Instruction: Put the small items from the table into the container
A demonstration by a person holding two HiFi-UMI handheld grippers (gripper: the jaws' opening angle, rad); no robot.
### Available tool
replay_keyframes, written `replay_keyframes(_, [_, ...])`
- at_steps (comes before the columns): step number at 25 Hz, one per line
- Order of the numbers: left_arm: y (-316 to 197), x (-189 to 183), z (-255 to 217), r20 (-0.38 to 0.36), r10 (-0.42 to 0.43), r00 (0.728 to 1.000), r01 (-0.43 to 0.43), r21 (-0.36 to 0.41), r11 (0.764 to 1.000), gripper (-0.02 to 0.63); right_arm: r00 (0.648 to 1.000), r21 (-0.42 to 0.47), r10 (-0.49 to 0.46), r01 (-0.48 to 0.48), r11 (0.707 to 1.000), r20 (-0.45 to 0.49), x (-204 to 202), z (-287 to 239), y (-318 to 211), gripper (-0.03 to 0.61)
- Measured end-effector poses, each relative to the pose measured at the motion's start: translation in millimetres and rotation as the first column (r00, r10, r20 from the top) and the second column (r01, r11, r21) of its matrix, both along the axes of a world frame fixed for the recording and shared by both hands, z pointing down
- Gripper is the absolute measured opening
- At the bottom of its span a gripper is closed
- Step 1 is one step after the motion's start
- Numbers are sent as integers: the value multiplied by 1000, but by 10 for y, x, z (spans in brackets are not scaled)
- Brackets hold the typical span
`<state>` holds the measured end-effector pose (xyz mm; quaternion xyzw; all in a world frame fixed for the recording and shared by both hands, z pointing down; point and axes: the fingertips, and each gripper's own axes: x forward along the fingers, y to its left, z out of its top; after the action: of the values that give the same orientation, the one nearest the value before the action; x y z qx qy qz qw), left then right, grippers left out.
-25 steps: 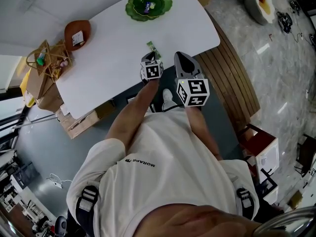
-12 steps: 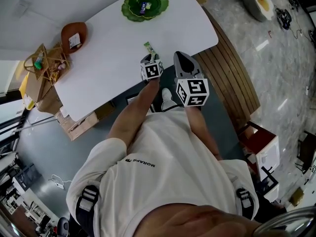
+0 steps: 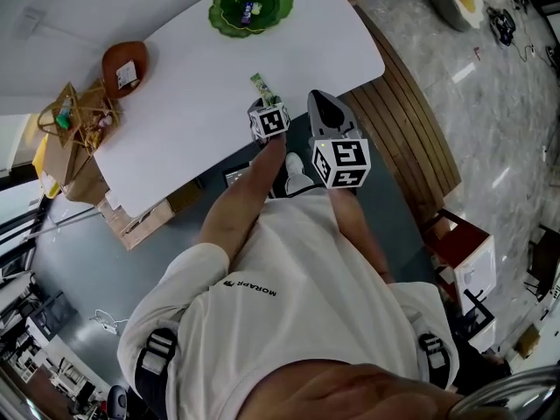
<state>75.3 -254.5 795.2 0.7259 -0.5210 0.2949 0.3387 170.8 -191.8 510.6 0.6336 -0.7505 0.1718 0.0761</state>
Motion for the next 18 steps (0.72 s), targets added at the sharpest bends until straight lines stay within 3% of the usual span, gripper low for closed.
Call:
replay_keyframes(12, [22, 16, 104, 80, 32, 996, -30, -29, 999, 167, 1000, -2, 6, -6, 1000, -13, 102, 12, -24, 8])
replay_keyframes(18, [31, -55, 94, 87, 37, 996, -35, -30, 999, 52, 1000, -3, -2, 2, 1000, -5, 88, 18, -21, 8])
